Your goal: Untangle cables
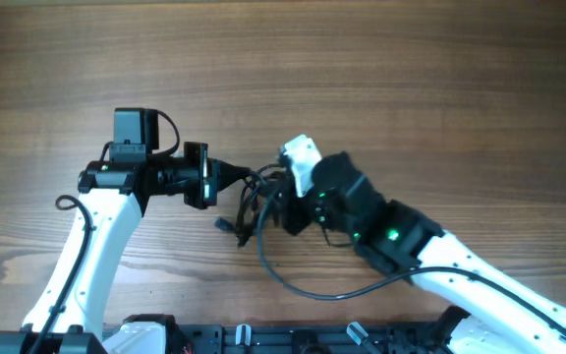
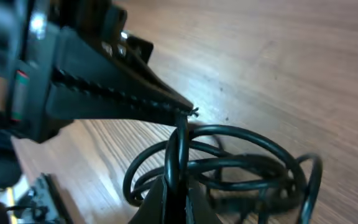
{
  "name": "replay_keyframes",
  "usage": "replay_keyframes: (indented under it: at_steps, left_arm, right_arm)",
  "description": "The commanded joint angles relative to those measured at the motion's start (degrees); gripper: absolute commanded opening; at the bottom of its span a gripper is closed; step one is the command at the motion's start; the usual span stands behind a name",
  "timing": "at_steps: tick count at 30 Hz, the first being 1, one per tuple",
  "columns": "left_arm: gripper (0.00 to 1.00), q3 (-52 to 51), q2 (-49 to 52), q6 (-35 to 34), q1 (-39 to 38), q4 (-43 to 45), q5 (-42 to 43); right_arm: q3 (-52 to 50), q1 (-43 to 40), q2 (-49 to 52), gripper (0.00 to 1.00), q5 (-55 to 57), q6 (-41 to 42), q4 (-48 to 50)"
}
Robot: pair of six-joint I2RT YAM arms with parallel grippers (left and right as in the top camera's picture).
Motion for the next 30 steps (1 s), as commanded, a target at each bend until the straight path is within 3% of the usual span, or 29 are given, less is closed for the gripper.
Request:
replay_keyframes:
  at_steps: [1,9,12,13,14,19,26,30]
  left_arm:
    - [0.04,-0.6,1.4,6.5,2.2,0.4,-21.6]
    - [0.04,-0.6,1.5,7.8,2.2,-1.3,-25.2]
    - [0.04,-0.6,1.5,9.3,2.2,-1.4,-24.8]
    - [0.04,-0.6,1.5,9.2,2.2,-1.4,-24.0]
    - [0.04,-0.6,1.5,9.2,2.2,-1.4,-21.4]
    - [0.04,-0.6,1.5,8.1,2.0,-1.6,-8.1]
    - [0.04,-0.6,1.4,-3.3,-3.8,-2.0,-6.9]
    - [0.04,-0.6,1.4,-7.6,-5.4,-2.0,-6.7]
  right_arm:
    - [1.7,-6.9,-9.2,0.04,-9.4,-0.1,0.3]
    - [1.7,-24.7,-9.8,0.04,-21.5,1.1,-7.3]
    - [1.7,-24.3,-8.9,0.05,-28.6,-5.6,-10.0]
    - [1.6,-23.8,-8.2,0.09,-28.5,-6.2,-11.0]
    - [1.6,-23.2,-7.0,0.20,-28.5,-6.0,-12.5]
    - [1.6,-14.5,-1.3,0.27,-28.1,-15.5,-10.5]
    - [2.2,4.3,-1.5,0.27,-1.6,-25.1,-4.1]
    - [2.2,9.7,0.6,0.28,12.5,-30.2,-3.8]
